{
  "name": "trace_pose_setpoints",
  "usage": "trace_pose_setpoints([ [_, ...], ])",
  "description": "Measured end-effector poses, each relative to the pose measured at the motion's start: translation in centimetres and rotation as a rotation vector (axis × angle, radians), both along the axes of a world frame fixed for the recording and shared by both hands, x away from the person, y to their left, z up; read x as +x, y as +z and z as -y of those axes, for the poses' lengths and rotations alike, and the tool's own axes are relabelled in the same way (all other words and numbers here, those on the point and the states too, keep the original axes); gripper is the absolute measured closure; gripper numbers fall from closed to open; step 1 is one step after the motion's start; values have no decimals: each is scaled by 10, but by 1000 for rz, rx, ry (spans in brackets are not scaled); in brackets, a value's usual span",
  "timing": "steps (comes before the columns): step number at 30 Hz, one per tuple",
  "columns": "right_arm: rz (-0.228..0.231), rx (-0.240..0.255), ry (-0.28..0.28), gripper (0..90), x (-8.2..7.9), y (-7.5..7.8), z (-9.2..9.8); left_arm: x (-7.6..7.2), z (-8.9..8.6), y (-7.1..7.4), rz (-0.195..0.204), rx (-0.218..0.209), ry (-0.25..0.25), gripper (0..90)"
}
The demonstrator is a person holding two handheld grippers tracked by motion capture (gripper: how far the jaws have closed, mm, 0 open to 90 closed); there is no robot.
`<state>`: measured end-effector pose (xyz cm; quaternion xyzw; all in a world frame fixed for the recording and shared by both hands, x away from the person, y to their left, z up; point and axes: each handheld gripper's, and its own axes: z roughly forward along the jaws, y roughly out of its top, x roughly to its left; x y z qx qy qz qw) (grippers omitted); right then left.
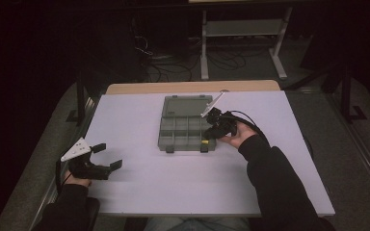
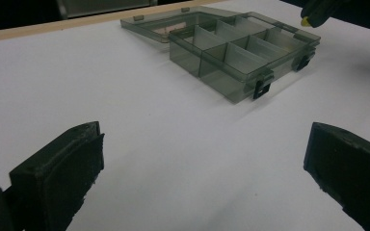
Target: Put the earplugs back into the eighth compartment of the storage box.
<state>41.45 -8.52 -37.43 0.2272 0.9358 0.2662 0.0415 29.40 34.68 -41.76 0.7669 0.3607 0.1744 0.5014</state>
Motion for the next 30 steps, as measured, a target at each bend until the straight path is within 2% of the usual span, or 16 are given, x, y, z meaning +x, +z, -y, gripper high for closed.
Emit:
trace_pose_setpoints([
  [7, -19, 2, -16, 781, 8, -7, 2, 0, 0, 0, 0, -1, 0, 0],
  [14, 15, 13, -33, 642, 6, -6, 2, 0, 0, 0, 0, -1, -1, 0],
  [20, 32, 37, -29, 443, -1, 1, 3, 0, 0, 0, 1, -3, -1, 0],
  [22, 41, 45, -50, 373, -3, 3, 3, 0, 0, 0, 1, -3, -1, 0],
  [26, 58, 61, -70, 290, -7, 4, 8, 0, 0, 0, 3, 0, 2, 0],
  [30, 68, 104, -79, 210, -14, 5, 16, -1, 0, 1, 8, 15, 1, 0],
])
